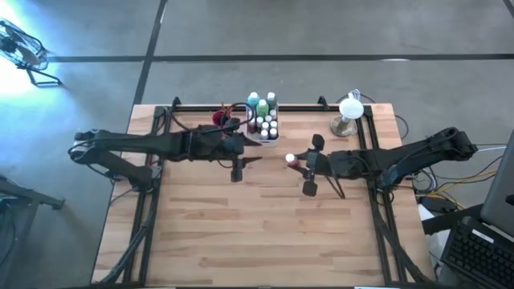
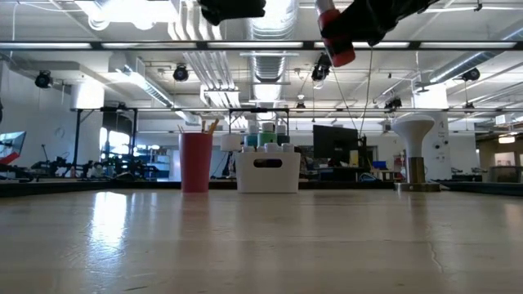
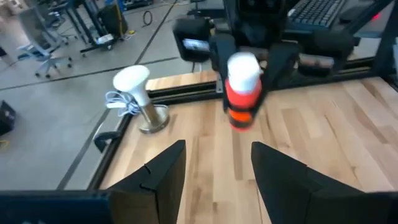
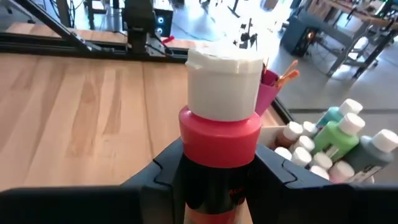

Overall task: Pick & Place Paint Supplies
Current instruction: Put the orange paint bottle into the white bin

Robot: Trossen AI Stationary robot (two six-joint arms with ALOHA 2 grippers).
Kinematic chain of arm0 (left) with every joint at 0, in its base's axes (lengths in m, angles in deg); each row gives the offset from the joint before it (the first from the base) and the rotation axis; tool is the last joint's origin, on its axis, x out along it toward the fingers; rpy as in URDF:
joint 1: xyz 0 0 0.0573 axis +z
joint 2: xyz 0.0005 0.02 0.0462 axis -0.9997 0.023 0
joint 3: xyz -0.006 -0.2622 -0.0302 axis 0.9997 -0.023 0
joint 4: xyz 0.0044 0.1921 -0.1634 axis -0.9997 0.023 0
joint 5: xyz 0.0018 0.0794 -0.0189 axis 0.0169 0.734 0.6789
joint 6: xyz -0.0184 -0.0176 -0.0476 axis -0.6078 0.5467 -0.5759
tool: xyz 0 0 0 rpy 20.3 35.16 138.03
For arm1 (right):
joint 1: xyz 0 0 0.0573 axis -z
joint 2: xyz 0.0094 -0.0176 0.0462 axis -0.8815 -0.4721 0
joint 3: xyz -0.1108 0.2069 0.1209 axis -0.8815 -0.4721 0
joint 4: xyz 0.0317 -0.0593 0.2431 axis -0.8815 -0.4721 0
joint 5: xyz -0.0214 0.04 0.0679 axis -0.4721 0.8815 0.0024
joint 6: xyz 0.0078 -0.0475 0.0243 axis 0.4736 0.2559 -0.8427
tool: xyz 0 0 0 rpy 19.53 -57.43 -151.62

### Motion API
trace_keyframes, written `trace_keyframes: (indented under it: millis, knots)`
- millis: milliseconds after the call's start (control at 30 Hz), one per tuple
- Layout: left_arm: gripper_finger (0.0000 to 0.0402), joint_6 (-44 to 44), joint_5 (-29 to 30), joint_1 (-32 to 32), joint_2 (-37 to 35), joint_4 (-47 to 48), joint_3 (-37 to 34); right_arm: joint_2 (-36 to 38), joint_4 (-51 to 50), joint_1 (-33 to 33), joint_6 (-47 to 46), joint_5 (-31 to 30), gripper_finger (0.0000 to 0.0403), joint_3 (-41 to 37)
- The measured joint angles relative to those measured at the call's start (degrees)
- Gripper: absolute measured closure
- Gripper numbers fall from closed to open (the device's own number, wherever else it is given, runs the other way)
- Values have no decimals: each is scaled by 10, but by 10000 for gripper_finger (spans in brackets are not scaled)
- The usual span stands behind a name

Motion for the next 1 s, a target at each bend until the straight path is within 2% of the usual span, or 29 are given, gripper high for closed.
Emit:
trace_keyframes:
  millis: [133, 333, 533, 800, 1000]
  knots:
    - [213, -4, 13, 0, 23, 77, 68, -1, -16, 0, -14, 1, 293, 0]
    - [213, -3, 40, 0, 110, 225, 195, -1, -13, -1, -14, 2, 294, 0]
    - [213, 32, 44, -2, 188, 280, 287, -1, -16, -1, -14, 7, 292, 0]
    - [213, 53, 43, -2, 223, 294, 337, -1, -40, -1, -15, 7, 293, 0]
    - [213, 58, 0, -3, 226, 290, 339, -1, -39, -1, -2, 6, 293, 0]
